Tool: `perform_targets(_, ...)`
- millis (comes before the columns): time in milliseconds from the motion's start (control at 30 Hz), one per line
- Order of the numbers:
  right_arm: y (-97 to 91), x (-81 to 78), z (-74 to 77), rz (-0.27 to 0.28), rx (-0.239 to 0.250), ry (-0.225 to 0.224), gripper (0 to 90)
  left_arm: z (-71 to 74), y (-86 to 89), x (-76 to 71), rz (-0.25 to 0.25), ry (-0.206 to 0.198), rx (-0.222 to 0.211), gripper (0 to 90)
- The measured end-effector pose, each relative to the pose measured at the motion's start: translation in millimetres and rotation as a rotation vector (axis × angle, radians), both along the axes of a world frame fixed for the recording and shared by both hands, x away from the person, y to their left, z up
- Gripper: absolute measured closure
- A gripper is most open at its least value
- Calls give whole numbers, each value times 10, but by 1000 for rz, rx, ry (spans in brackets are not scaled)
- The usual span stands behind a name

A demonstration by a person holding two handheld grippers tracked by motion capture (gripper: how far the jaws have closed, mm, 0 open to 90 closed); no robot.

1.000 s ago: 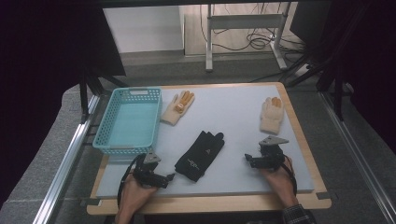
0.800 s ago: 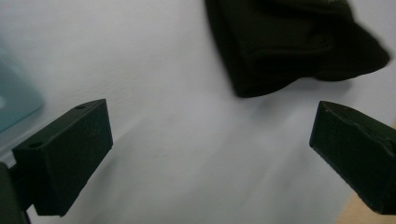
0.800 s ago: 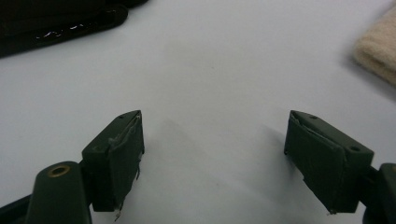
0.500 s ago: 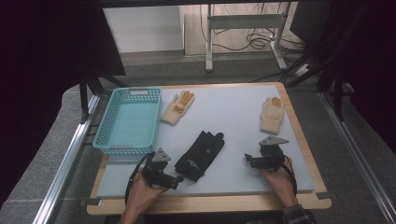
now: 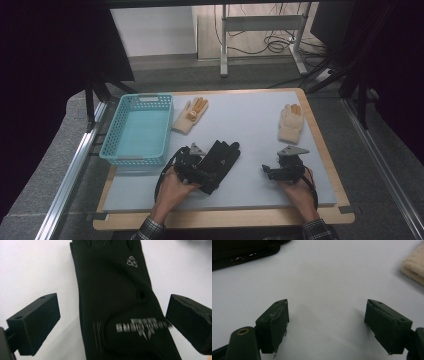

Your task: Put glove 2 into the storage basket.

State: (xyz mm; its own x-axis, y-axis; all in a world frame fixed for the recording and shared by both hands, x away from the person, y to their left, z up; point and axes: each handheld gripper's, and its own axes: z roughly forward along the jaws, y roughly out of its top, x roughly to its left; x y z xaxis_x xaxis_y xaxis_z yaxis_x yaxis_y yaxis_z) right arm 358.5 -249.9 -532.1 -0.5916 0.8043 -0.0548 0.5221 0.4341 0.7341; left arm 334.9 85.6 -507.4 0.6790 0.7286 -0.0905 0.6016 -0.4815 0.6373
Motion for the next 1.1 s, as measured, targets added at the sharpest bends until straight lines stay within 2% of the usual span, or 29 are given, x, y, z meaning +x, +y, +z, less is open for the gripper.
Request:
perform_targets(233, 0, 1, -1, 0, 1, 0, 194, -73, -149, 153, -20, 36, 58, 0)
perform_targets(267, 0, 1, -1, 0, 1, 0, 194, -98, -188, 192, -32, 51, 75, 0)
perform_targets(367, 0, 0, -1, 0, 1, 0, 194, -124, -229, 210, -43, 64, 87, 0)
perform_targets(400, 0, 0, 0, 0, 1, 1, 194, -150, -287, 192, -52, 81, 101, 0)
perform_targets(433, 0, 0, -1, 0, 1, 0, 194, -150, -287, 192, -52, 81, 101, 0)
perform_targets(467, 0, 0, 0, 0, 2, 1, 194, -168, -334, 158, -54, 69, 132, 0)
perform_targets(533, 0, 0, -1, 0, 1, 1, 194, -180, -351, 132, -50, 58, 151, 0)
perform_targets(633, 0, 0, -1, 0, 1, 0, 194, -190, -352, 117, -43, 57, 162, 0)
perform_targets(667, 0, 0, -1, 0, 2, 1, 194, -204, -336, 104, -21, 61, 161, 0)
perform_targets(733, 1, 0, -1, 0, 1, 0, 194, -214, -296, 110, 0, 86, 138, 3)
perform_targets(800, 0, 0, 0, 0, 0, 0, 194, -205, -256, 97, 6, 74, 126, 43)
perform_targets(933, 0, 0, 0, 0, 0, 0, 194, -159, -238, 79, 14, 71, 136, 152)
perform_targets(1033, 0, 0, 0, 0, -1, 0, 194, -120, -192, 73, 16, 69, 122, 333)
perform_targets(1100, 1, 0, -1, 0, 0, 0, 194, -112, -168, 77, 12, 66, 121, 415)
